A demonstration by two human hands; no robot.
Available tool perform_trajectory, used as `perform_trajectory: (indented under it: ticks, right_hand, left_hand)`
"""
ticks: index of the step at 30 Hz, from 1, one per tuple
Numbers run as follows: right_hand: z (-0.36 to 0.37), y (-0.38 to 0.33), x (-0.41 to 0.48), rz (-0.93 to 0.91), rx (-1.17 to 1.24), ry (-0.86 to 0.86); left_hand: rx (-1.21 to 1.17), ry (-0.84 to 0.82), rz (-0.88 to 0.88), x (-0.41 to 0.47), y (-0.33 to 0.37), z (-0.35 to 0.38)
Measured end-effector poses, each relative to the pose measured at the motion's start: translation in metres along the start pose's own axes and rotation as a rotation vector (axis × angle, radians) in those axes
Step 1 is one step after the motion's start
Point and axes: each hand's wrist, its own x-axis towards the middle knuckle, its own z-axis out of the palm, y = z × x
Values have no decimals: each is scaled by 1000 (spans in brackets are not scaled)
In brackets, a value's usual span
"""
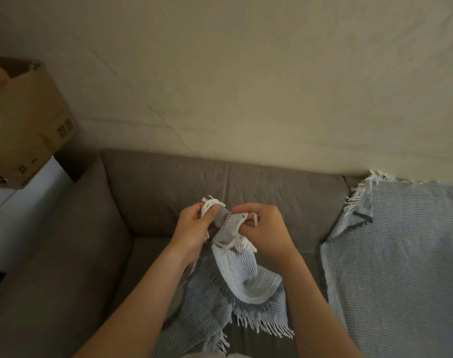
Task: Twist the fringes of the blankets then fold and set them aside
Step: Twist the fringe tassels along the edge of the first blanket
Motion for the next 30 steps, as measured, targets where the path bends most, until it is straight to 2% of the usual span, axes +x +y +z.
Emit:
perform_trajectory:
  ticks: [3, 7, 11, 15, 18, 22, 30]
  right_hand:
    - [-1, -4, 4, -55, -195, 92]
    - [-1, -9, 4, -139, -333, 65]
    - [6, 4, 9, -228, -526, 177]
    - [8, 10, 15, -271, -435, 106]
    - [9, 15, 15, -303, -475, 113]
    - [8, 16, 13, -318, -385, 107]
    - [3, 14, 15, -284, -323, 138]
  left_hand:
    - [-38, -15, -55, 1, -3, 1]
    - [-92, -77, -109, 0, -2, 4]
    - [-155, -126, -159, -5, 4, 8]
    - [-195, -133, -196, -6, 6, 7]
    - [-183, -119, -208, -6, 5, 6]
    - [-190, -128, -197, -6, 7, 7]
    - [-121, -277, -110, -14, 9, 4]
